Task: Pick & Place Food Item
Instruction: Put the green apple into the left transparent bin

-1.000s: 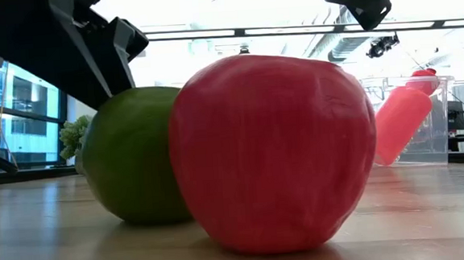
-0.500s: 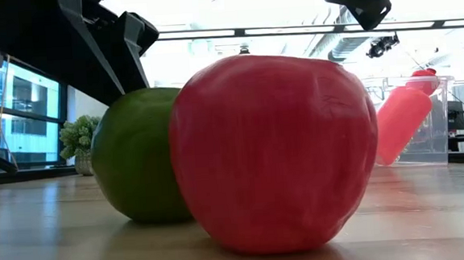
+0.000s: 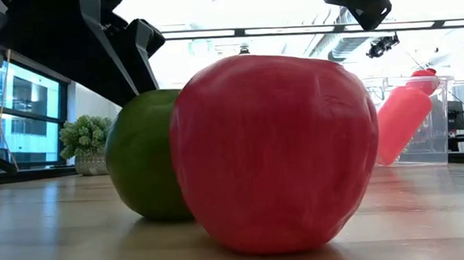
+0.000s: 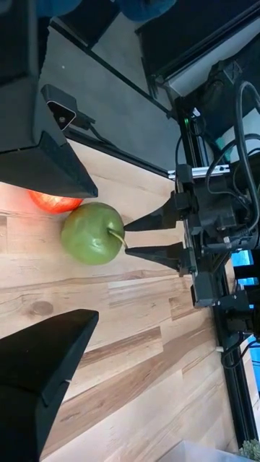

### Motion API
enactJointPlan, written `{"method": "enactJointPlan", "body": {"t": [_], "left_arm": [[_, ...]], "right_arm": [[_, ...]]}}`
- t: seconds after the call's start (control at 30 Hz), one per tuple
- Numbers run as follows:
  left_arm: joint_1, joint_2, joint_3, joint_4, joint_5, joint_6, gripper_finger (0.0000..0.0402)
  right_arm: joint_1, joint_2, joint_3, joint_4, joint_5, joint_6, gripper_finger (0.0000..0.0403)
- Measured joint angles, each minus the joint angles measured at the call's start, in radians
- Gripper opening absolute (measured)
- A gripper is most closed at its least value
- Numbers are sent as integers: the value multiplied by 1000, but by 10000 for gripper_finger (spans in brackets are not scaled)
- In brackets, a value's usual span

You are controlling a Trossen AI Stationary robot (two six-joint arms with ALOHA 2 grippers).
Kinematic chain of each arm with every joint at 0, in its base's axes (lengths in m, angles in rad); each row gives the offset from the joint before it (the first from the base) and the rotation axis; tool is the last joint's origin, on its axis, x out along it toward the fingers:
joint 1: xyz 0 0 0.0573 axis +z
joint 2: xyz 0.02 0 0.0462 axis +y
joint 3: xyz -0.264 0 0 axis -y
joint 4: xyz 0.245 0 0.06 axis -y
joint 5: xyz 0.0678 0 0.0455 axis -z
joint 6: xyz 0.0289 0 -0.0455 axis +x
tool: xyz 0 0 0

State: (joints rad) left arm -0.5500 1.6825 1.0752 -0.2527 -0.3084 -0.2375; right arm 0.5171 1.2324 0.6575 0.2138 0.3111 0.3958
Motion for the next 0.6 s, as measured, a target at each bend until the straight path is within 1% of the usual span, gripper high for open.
{"method": "enactJointPlan", "body": {"t": [0.27, 0.33, 0.4, 0.6], "left_arm": [[0, 0, 0, 0, 3, 1, 147], [0, 0, 0, 2, 24, 2, 147], [0, 0, 0, 12, 66, 2, 147], [-1, 0, 0, 24, 78, 2, 147]], "right_arm": [[0, 0, 0, 0, 0, -7, 258], [0, 0, 0, 0, 0, -7, 258], [0, 0, 0, 0, 0, -7, 258], [0, 0, 0, 0, 0, -7, 259]]}}
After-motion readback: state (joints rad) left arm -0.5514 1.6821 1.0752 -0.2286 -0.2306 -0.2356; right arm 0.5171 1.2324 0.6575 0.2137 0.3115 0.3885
